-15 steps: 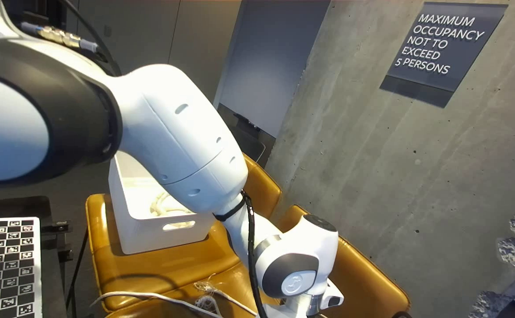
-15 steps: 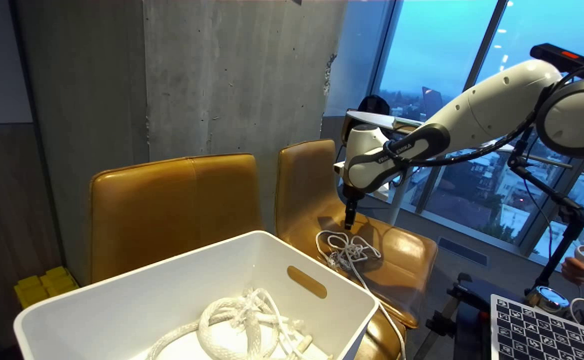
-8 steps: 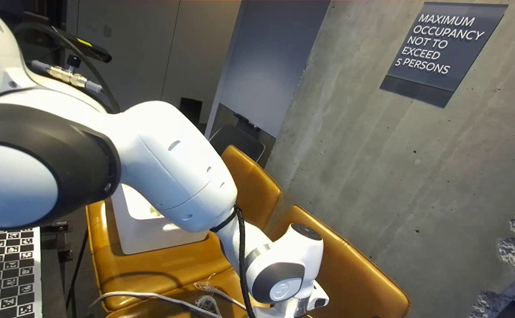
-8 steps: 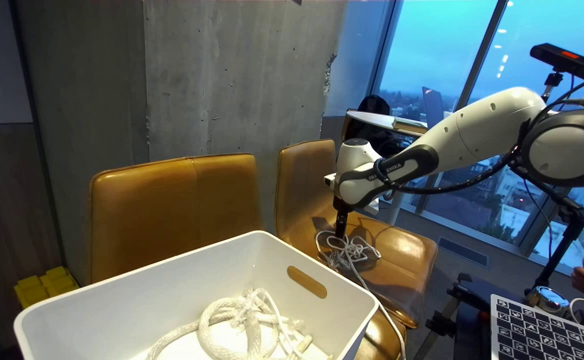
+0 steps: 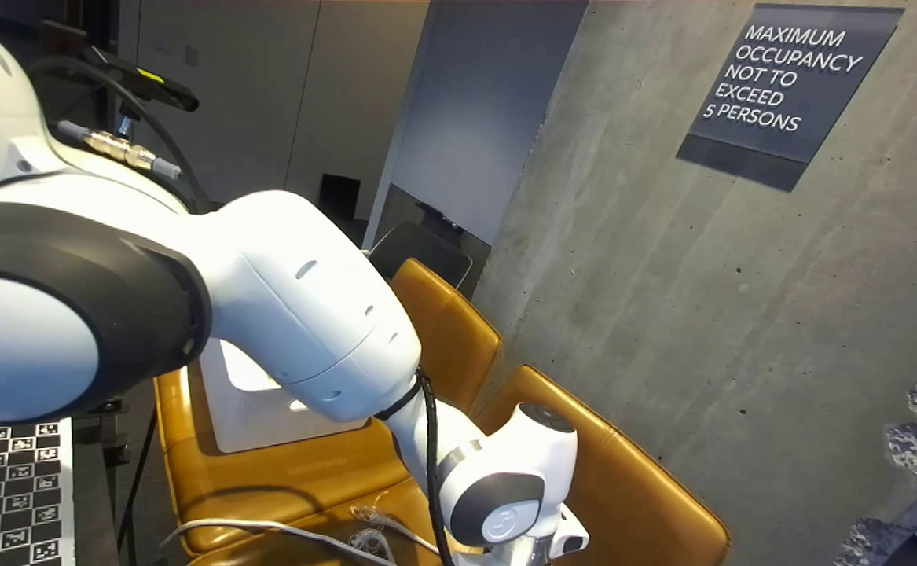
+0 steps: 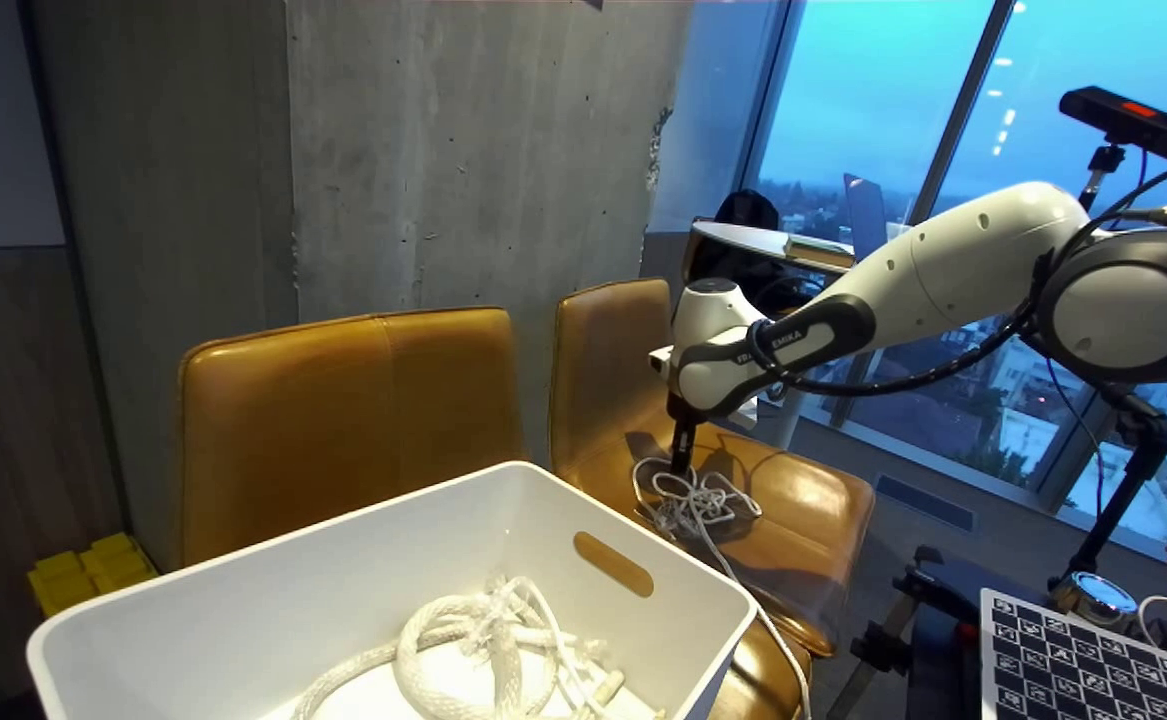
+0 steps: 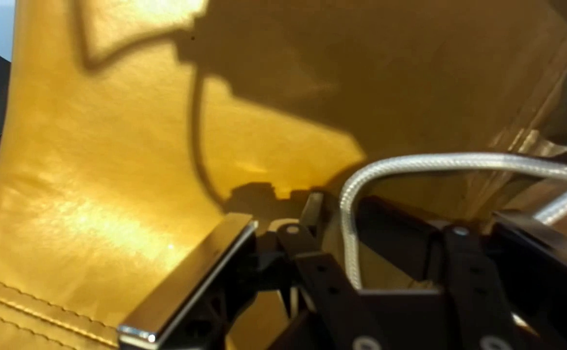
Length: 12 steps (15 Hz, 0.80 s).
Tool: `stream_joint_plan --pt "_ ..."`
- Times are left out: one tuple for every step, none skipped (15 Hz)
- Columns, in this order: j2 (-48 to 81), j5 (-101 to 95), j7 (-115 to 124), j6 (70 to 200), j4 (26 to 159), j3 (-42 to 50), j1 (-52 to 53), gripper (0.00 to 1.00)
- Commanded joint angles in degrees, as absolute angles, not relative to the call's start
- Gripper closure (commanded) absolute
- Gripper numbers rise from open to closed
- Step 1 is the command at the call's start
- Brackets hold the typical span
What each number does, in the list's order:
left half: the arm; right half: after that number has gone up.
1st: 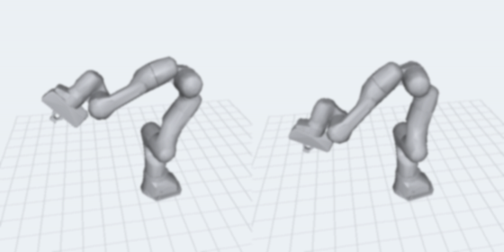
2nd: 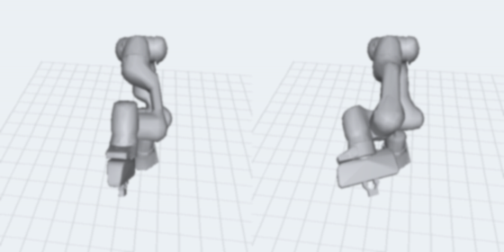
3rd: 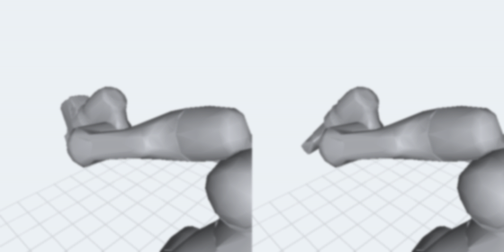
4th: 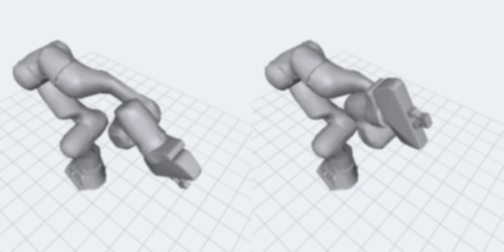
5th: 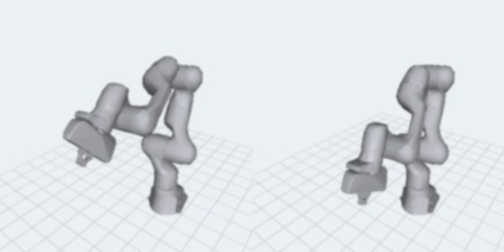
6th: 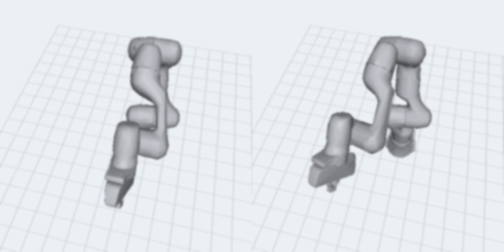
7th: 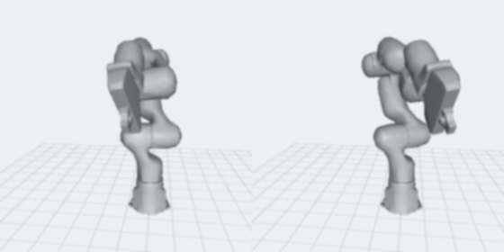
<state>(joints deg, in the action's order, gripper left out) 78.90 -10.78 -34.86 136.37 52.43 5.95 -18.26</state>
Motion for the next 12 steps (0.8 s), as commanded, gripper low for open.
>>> stream_joint_plan --pt "77.67 -10.87 -35.35 134.58 55.06 6.11 -18.47 1.00" --pt "76.80 -10.95 -35.40 134.75 56.31 6.22 -18.45 1.00" --pt "74.98 -11.10 -35.43 135.13 58.84 6.28 -18.32 0.99" --pt "73.18 -11.26 -35.20 135.63 61.29 6.40 -18.04 0.97" --pt "70.18 -11.46 -34.94 136.20 65.30 6.49 -17.59 0.97" --pt "67.35 -11.60 -34.81 135.77 67.94 6.33 -17.15 0.97" --pt "65.35 -11.60 -34.70 135.74 70.25 6.29 -16.82 0.97" --pt "63.03 -11.57 -34.85 136.02 72.73 6.12 -16.47 0.97" --pt "60.66 -11.60 -34.83 136.39 75.22 6.09 -16.02 0.97" --pt "58.00 -11.55 -34.80 136.90 77.71 5.98 -15.51 0.97" --pt "55.31 -11.51 -34.52 137.11 80.15 6.01 -14.86 0.97" --pt "52.40 -11.46 -34.23 137.25 82.62 6.05 -14.15 0.97"
